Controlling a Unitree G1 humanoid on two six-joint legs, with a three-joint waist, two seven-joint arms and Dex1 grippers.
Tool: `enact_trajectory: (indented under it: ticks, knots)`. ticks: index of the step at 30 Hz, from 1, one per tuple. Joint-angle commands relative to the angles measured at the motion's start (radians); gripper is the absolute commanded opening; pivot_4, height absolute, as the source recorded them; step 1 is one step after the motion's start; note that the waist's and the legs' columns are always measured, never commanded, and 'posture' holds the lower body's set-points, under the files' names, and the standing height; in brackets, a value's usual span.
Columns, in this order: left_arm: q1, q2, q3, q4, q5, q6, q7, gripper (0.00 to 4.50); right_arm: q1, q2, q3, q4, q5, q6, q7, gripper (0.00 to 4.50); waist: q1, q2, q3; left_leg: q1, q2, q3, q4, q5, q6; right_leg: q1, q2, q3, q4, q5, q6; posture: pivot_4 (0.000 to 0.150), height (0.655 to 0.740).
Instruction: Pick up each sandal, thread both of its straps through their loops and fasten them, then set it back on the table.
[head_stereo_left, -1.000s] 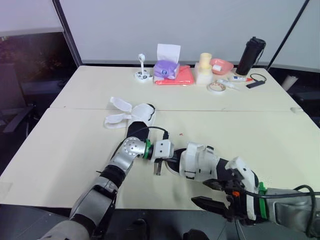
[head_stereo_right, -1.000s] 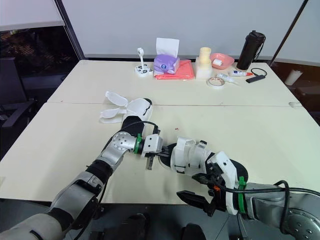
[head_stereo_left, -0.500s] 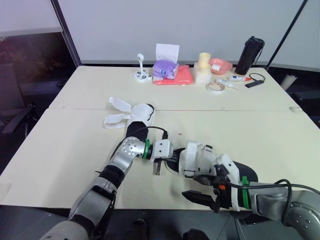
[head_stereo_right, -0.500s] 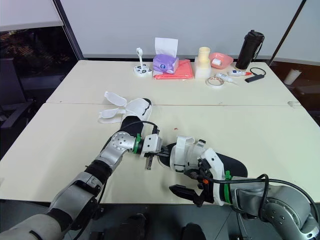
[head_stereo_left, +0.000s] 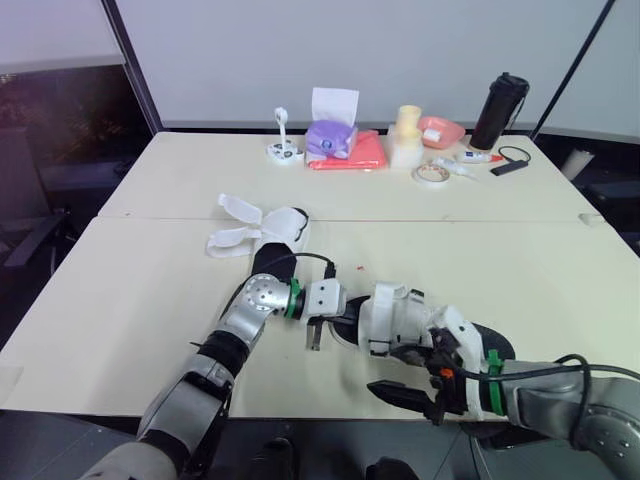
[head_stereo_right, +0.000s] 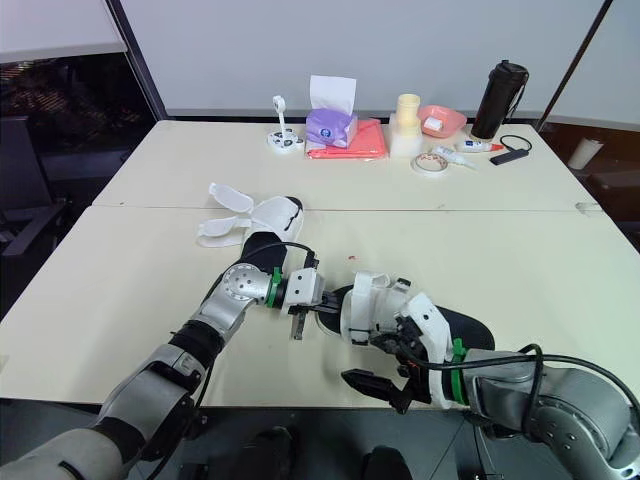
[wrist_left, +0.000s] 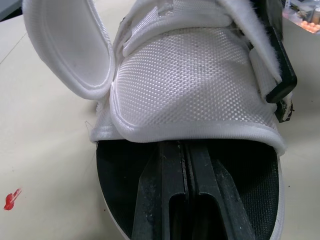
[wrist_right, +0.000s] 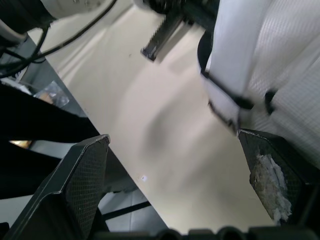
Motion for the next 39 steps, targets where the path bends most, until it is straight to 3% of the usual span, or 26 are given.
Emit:
enact_trajectory:
  ticks: [1,17,24,39]
  knots:
    - [0.041,-0.002,-0.057,0.039,0.055,0.019,-0.019,0.00,0.001,-0.003,-0.062,-0.040,0.014,-0.012,-0.030,4.44,0.000,0.000,0.000,0.000,0.000,0.000,0.000,0.000,0.000,0.000,0.000,0.000,0.000,0.000,0.000,0.150,0.7400]
    - [0.043,-0.006,-0.057,0.033,0.052,0.027,-0.019,0.00,-0.041,0.133,0.078,0.004,-0.051,-0.023,-0.091,4.44,-0.007,0.000,-0.002,0.003,0.001,0.000,0.000,0.000,0.000,0.001,0.001,0.000,0.003,0.000,-0.001,0.150,0.7400]
    - [0.044,-0.002,-0.054,0.031,0.055,0.029,-0.017,0.00,-0.063,0.175,0.104,0.017,-0.017,0.007,-0.074,4.44,-0.034,0.000,-0.002,0.005,0.003,-0.001,0.000,0.000,0.000,0.000,0.002,0.001,0.006,0.000,-0.006,0.150,0.7400]
    - [0.041,-0.008,-0.050,0.037,0.059,0.027,-0.013,0.00,-0.061,0.154,0.079,0.019,0.039,0.034,-0.046,4.44,-0.024,0.002,-0.002,0.001,0.000,-0.001,-0.001,-0.001,0.001,-0.003,-0.001,0.001,0.006,0.000,-0.001,0.150,0.7400]
